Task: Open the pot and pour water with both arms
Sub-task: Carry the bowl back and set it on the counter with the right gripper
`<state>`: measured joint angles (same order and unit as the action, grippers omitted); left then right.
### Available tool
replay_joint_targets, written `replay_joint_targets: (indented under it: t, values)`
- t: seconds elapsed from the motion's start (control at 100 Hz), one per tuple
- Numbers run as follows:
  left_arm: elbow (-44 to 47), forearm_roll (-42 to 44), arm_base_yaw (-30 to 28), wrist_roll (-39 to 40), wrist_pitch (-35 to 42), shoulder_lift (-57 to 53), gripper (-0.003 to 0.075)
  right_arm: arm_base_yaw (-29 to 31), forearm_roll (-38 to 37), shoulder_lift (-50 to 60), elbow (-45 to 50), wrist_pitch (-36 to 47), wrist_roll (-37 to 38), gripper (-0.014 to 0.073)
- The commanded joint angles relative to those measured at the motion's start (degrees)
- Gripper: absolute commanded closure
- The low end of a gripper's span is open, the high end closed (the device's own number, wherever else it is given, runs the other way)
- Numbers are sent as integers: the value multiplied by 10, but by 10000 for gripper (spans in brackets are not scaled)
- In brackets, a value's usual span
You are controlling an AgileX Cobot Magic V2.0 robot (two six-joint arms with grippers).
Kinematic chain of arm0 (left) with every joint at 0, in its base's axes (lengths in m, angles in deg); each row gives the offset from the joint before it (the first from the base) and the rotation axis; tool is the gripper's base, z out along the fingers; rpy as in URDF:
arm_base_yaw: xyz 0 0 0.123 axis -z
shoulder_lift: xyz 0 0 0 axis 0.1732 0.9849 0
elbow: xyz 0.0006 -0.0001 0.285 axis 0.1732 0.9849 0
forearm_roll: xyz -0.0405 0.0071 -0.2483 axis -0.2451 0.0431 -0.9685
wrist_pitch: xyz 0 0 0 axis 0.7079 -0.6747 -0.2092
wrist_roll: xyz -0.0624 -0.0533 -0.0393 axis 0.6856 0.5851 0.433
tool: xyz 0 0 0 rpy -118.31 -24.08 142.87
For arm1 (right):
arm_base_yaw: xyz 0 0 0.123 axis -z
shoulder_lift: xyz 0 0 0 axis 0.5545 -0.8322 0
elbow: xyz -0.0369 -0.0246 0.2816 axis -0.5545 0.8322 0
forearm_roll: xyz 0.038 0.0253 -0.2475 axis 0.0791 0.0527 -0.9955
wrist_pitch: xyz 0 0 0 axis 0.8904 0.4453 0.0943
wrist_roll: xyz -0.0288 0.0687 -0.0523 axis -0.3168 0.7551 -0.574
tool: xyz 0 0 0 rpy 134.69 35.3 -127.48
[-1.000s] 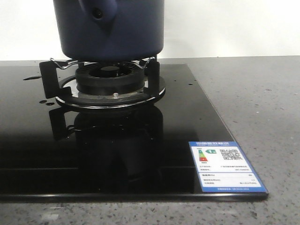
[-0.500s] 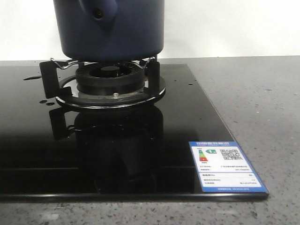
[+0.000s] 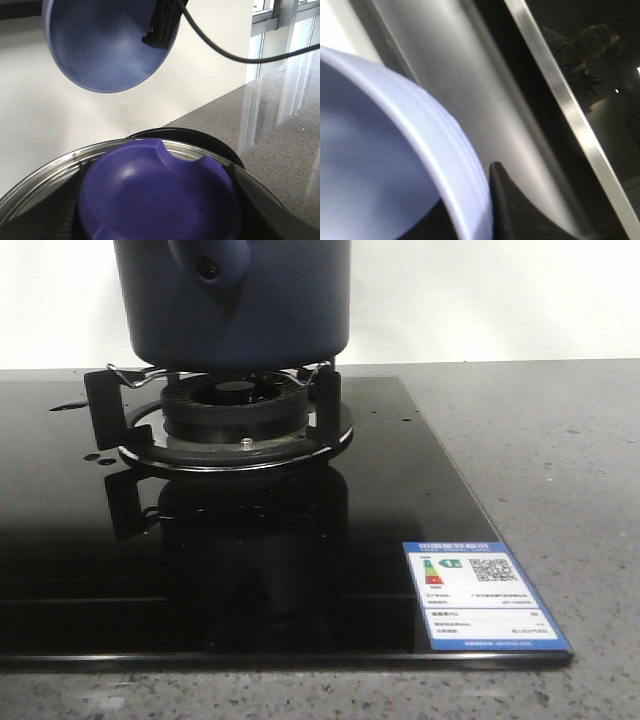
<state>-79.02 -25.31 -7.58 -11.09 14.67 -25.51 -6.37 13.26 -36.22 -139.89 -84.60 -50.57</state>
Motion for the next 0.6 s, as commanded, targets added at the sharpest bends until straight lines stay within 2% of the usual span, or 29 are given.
replay_joint_targets:
  t: [0.0, 0.15, 0.27, 0.37, 0.47, 0.59]
  values:
    - [-18, -42, 9, 5, 6, -13, 489, -1, -8, 39, -18, 11, 1, 636]
    - [-18, -42, 14, 5, 6, -13, 489, -1, 96, 38, -18, -71, 14, 636]
    - [-18, -45, 14, 5, 9, -13, 489, 1, 137, 34, -18, -161, 41, 636]
    - [-18, -51, 14, 5, 9, -13, 489, 4, 176, 34, -18, -196, 74, 636]
    - [-18, -61, 14, 5, 9, -13, 489, 19, 237, 41, -24, -219, 90, 636]
    - [-18, -73, 14, 5, 9, -13, 489, 64, 346, 54, -51, -298, 90, 636]
